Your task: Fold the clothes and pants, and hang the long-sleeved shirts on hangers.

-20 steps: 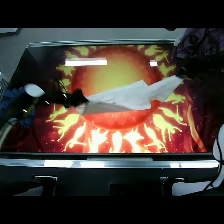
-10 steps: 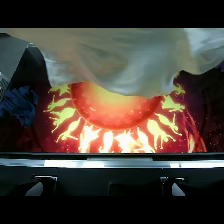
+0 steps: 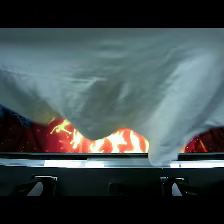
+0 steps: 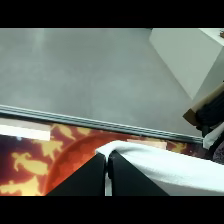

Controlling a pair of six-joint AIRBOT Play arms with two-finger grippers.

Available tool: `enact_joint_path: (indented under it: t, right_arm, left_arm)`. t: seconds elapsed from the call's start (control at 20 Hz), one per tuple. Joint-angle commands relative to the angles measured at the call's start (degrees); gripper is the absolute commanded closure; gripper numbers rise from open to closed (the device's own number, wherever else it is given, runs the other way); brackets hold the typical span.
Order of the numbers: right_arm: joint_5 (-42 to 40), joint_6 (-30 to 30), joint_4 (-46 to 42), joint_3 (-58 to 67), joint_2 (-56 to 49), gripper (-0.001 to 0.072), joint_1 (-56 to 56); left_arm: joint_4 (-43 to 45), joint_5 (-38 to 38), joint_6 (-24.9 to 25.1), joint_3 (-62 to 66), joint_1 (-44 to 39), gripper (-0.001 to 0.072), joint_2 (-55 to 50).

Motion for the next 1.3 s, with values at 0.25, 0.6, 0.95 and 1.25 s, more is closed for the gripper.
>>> enact_joint_path:
  t: [0.25, 0.6, 0.95, 1.25]
  right_arm:
    - [-5.38, -3.61, 12.48, -0.04, -31.56, 0.0687, 0.15]
    - [-9.31, -6.36, 10.86, -0.04, -59.76, 0.0686, 7.69]
    - [-6.16, -2.25, 8.09, -0.04, -68.17, 0.0674, 11.52]
    - [8.33, -10.21, 8.22, -0.04, -63.32, 0.0222, 8.7]
  left_arm:
    - [1.25, -6.32, 2.1, -0.28, -2.97, 0.0694, -26.58]
    - [2.08, -0.31, 3.5, -0.26, -7.65, 0.0695, -55.93]
    - [2.05, 3.15, 3.43, -0.26, -10.38, 0.0687, -64.67]
    - [1.99, -3.52, 3.82, 4.39, -6.64, 0.0069, -60.43]
